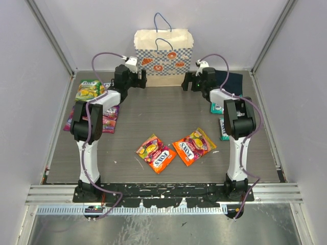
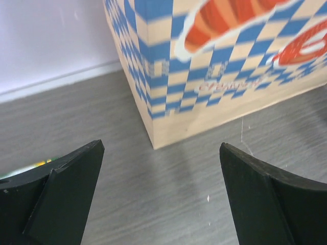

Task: Take the snacks out of the paper bag

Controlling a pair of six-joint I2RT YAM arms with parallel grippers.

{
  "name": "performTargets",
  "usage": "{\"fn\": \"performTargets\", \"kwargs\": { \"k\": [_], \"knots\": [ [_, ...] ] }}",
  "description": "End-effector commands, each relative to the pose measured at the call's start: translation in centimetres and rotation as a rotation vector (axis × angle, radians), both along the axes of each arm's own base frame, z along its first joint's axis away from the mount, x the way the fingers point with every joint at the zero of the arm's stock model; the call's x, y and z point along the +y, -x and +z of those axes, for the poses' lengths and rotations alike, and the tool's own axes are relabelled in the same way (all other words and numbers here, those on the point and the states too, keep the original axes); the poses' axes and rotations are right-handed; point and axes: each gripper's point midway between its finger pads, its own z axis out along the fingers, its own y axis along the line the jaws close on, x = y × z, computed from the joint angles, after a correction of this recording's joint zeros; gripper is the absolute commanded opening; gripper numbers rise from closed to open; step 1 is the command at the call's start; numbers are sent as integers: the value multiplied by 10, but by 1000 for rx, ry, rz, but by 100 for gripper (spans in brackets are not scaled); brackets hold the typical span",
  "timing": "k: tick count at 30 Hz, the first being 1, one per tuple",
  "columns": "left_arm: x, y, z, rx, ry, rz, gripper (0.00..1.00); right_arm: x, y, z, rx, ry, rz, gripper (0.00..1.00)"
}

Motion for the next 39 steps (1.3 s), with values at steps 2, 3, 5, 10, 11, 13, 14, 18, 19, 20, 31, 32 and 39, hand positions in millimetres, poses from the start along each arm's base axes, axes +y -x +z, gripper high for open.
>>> {"fn": "performTargets", "kwargs": {
  "k": [2,3,5,10,11,13,14,18,19,20,31,32,39],
  "knots": [
    [-7,-31,48,-218,59,-77,98,6,-34,35,-210,81,146,100],
    [-9,-33,47,-218,63,-91,98,6,-39,37,-218,81,155,100],
    [-11,-37,46,-223,70,-117,98,6,-44,36,-231,65,175,99],
    [-21,-38,49,-254,102,-173,98,8,-51,40,-287,1,231,99],
    [-24,-37,50,-259,110,-188,98,10,-51,41,-296,-4,243,99],
    [-29,-36,53,-267,130,-210,98,15,-50,44,-312,-20,274,99],
    [-30,-35,56,-271,141,-217,98,18,-49,46,-325,-32,290,98],
    [-32,-31,57,-276,165,-226,98,28,-45,54,-352,-86,339,98],
    [-33,-30,58,-277,167,-230,98,30,-45,54,-351,-95,348,98],
    [-33,-29,58,-277,169,-231,98,31,-45,54,-349,-103,353,97],
    [-38,-27,64,-279,196,-259,98,43,-40,64,-345,-165,406,94],
    [-39,-26,63,-277,199,-262,98,44,-39,66,-348,-167,410,93],
    [-44,-20,68,-263,249,-285,98,51,-31,71,-347,-180,426,92]
  ]
}}
